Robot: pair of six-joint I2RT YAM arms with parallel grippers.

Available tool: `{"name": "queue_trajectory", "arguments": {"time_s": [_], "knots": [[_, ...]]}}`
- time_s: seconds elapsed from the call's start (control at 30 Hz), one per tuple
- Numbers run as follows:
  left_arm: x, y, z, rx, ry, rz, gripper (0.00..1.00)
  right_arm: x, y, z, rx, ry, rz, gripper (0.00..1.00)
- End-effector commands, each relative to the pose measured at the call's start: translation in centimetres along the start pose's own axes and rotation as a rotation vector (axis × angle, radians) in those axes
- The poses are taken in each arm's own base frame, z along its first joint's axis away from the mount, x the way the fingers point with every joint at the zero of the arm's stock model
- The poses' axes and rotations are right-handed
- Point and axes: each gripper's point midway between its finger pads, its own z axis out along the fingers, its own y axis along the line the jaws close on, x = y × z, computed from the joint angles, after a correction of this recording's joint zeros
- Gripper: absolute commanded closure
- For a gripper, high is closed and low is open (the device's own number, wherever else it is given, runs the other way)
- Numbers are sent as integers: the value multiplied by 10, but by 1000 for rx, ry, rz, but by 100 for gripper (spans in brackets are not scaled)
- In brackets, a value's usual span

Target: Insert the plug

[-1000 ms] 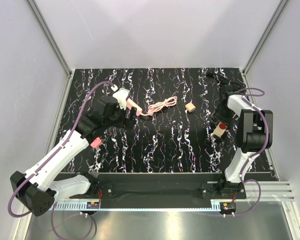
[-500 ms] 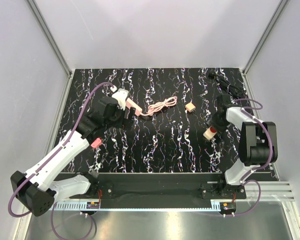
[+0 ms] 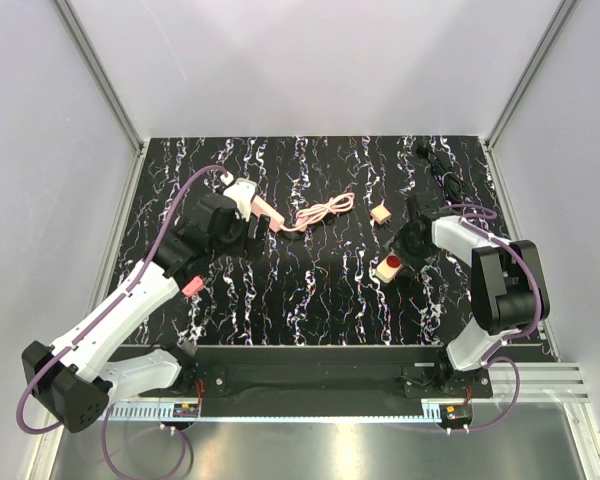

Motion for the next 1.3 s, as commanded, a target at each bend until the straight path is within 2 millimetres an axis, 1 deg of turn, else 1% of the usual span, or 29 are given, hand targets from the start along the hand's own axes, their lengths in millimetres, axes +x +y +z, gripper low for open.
{"name": "queue_trajectory", "arguments": {"time_s": [0.0,0.03,0.1,0.17,0.2,0.23,0.27,0.3,0.33,0.37,0.4,0.43,0.47,0.5,0.53,0.57,0.6,0.63,0.67,0.73,0.77,0.83,0.97,1.13,1.17,1.2,1.23,1.27], "knots": [[-13,1,-3,-6,-54,9,1,6,15,-21,-42,1,26,30],[-13,1,-4,-4,-55,9,1,6,20,-27,-52,-8,18,28],[-14,0,-4,2,-57,8,1,3,12,-33,-14,-23,10,23],[-14,-1,-6,8,-61,6,1,0,12,-41,-12,-44,-31,22],[-13,-1,-5,9,-58,8,1,-6,11,-46,0,-67,-49,22],[-13,-1,-6,10,-59,7,1,-7,10,-50,-3,-71,-95,22],[-14,-2,-6,15,-62,6,1,-8,14,-55,-24,-77,-131,22],[-14,-3,-7,19,-63,6,1,-9,26,-61,-78,-70,-179,22],[-14,-3,-7,23,-64,6,1,-10,31,-64,-109,-67,-284,23],[-15,-4,-7,25,-65,4,1,-10,37,-65,-139,-57,-348,23],[-15,-3,-8,24,-67,-2,1,-12,51,-71,-207,-58,-472,23],[-15,-5,-8,33,-66,-2,1,-15,57,-72,-228,-66,-523,21],[-15,-7,-7,41,-66,-4,1,-24,66,-70,-230,-89,-561,20],[-15,-9,-8,53,-65,-3,1,-33,69,-67,-218,-112,-610,20],[-15,-13,-8,73,-62,-4,1,-41,71,-63,-203,-133,-721,19],[-15,-14,-7,78,-63,-9,1,-49,72,-59,-178,-148,-754,18],[-16,-15,-7,83,-64,-18,2,-60,80,-52,-158,-156,-789,18],[-15,-17,-7,93,-62,-17,2,-65,83,-49,-151,-163,-844,18],[-15,-18,-7,97,-65,-21,2,-73,94,-46,-158,-174,-870,19],[-15,-20,-6,112,-65,-34,2,-78,104,-41,-176,-172,-937,20],[-15,-23,-7,123,-66,-38,2,-83,111,-35,-179,-168,-959,20],[-16,-29,-7,157,-72,-52,2,-88,113,-27,-171,-164,-1028,20],[-15,-33,-5,172,-64,-66,2,-92,113,-7,-155,-141,-1099,20],[-16,-34,-3,178,-61,-67,2,-101,122,3,-147,-150,-1131,21],[-16,-35,-3,179,-61,-67,3,-103,127,4,-160,-153,-1141,21],[-16,-35,-3,182,-59,-67,3,-105,129,5,-163,-159,-1155,21],[-15,-35,-2,183,-55,-68,3,-104,129,10,-162,-149,-1158,21],[-14,-36,-2,187,-53,-67,3,-107,133,10,-162,-158,-1162,21]]}}
